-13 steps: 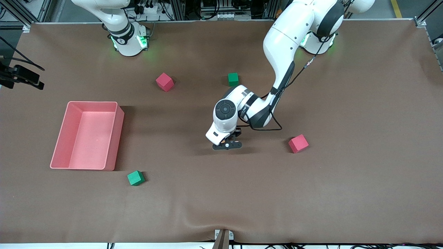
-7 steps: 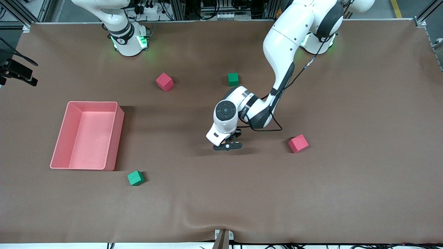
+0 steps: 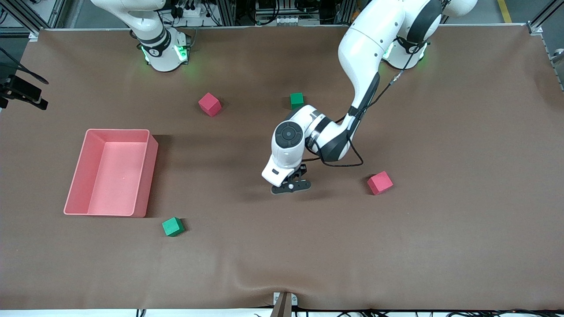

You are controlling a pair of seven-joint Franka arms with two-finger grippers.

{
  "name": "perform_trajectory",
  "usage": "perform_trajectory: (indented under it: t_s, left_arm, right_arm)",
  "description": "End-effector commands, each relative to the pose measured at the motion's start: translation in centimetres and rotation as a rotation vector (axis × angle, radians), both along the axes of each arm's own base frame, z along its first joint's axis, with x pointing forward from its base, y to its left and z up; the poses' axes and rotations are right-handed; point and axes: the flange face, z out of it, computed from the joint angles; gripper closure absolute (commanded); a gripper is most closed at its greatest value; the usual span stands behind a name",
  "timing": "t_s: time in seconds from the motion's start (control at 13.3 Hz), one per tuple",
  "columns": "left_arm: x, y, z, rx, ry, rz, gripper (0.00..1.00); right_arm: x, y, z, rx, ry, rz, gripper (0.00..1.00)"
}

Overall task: Place and upright button with both arms
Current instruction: 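Close the left gripper on the button's black base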

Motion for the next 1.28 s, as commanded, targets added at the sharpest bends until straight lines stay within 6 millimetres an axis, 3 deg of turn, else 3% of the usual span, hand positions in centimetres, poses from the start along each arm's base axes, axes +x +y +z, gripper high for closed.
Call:
perform_trajectory:
  t_s: [0.0, 0.6, 0.83, 1.2]
  left_arm:
    - [0.0, -0.1, 2.3, 0.025, -0.057, 0.008, 1.0]
    - [0.0, -0.6, 9.1, -0.034, -0.149, 0.328, 1.0]
    - [-0.9, -1.6, 9.3, 0.017, -0.286, 0.44, 1.0]
    - [-1.5, -1.1, 9.5, 0.112, -0.372, 0.511, 1.0]
  right_arm:
    - [-0.1, 0.4, 0.3, -0.013, 0.006, -0.013, 0.0]
    - [0.0, 0.6, 0.0, 0.003, 0.014, -0.018, 0.0]
    - [0.1, 0.6, 0.2, 0.002, 0.004, -0.02, 0.0]
    - [0.6, 1.3, 0.3, 0.0, -0.018, -0.005, 0.0]
